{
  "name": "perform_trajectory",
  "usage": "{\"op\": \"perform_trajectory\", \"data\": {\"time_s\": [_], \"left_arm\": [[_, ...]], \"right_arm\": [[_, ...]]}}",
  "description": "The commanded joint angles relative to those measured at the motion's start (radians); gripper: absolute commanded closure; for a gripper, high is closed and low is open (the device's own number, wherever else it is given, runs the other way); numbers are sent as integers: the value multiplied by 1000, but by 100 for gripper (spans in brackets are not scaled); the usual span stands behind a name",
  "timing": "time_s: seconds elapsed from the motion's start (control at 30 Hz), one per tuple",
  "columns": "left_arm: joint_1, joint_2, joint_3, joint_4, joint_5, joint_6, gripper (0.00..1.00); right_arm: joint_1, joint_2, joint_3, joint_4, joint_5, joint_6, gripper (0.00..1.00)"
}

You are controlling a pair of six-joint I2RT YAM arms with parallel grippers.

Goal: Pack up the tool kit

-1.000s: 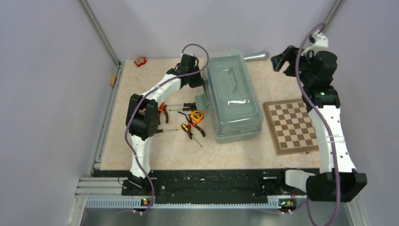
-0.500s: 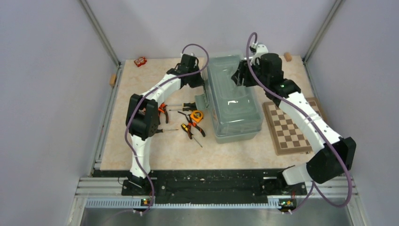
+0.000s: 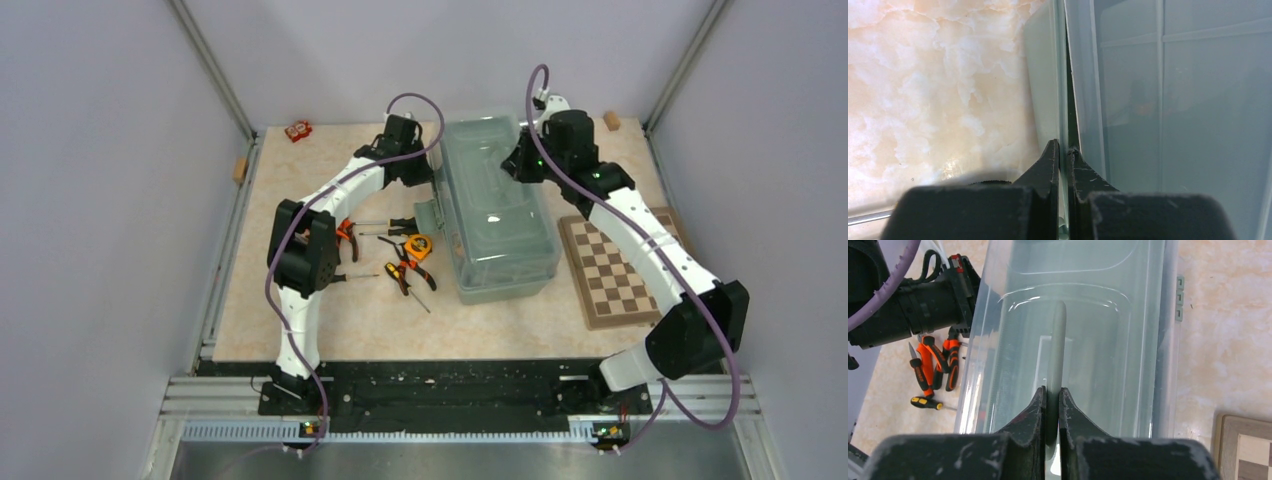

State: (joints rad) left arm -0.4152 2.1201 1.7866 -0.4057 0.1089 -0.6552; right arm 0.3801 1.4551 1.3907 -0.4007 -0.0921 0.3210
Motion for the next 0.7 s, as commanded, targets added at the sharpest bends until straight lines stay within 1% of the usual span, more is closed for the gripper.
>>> {"op": "perform_trajectory", "data": {"time_s": [0.0, 0.13, 0.3, 0.37, 0.5, 0.67], "left_arm": [[7, 9, 10, 62, 6, 36, 100], [14, 10, 1, 69, 9, 42, 100], [30, 12, -5, 83, 19, 37, 100], [34, 13, -7, 91, 23, 36, 100], [43, 26, -1, 98, 42, 29, 100], [44, 35, 0, 105, 58, 32, 100]], "right_arm": [[-55, -40, 86, 23, -13, -6, 100], [-150, -68, 94, 32, -97, 46, 100], [-261, -84, 88, 43, -152, 56, 100], [-323, -85, 66, 54, -185, 60, 100], [-447, -88, -19, 138, -310, 91, 100], [-549, -51, -85, 237, -448, 98, 100]]}}
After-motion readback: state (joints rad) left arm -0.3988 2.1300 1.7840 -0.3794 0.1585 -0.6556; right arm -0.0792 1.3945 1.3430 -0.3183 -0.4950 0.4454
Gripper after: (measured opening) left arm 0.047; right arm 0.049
